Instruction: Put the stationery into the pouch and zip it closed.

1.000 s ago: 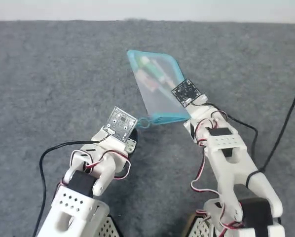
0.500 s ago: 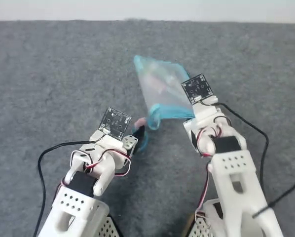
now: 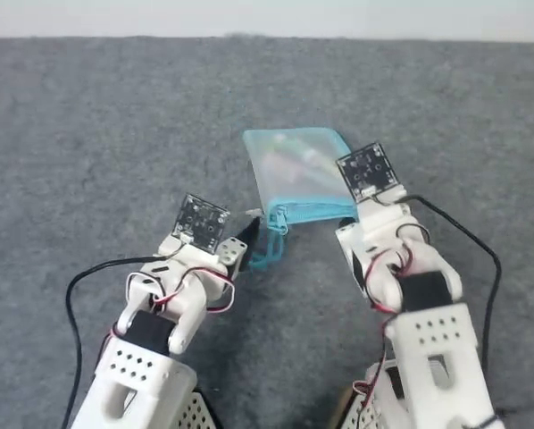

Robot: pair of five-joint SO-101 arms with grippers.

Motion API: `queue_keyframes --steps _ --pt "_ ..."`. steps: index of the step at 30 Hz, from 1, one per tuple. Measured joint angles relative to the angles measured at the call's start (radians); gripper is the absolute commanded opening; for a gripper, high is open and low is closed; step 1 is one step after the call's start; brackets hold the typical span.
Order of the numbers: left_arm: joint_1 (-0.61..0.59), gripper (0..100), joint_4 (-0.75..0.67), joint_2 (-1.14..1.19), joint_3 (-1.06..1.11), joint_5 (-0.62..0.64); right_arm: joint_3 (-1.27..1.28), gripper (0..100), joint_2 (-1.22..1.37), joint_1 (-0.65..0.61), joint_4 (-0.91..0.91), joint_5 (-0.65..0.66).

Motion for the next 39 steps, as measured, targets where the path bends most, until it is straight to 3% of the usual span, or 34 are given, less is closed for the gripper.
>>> queue_keyframes --steps 7,15,23,33,37,39 --pt "-0.078 18 0.005 0.0 -0.002 0.0 0.137 19.0 -0.242 0.0 0.086 0.0" --pt "-0.083 18 0.095 -0.173 -0.002 0.028 0.446 19.0 -0.514 0.002 -0.057 0.0" --pt "-0.083 18 0.127 -0.384 0.118 0.028 0.641 19.0 -0.747 -0.02 -0.075 0.0" --pt "-0.083 18 0.092 -0.519 0.206 0.031 0.652 19.0 -0.772 -0.025 -0.002 0.0" --pt "-0.121 18 0.193 -0.519 0.206 0.031 0.654 18.6 -0.772 -0.026 0.109 0.0" --pt "-0.138 18 0.275 -0.519 0.206 0.031 0.654 13.9 -0.772 -0.025 0.152 0.0"
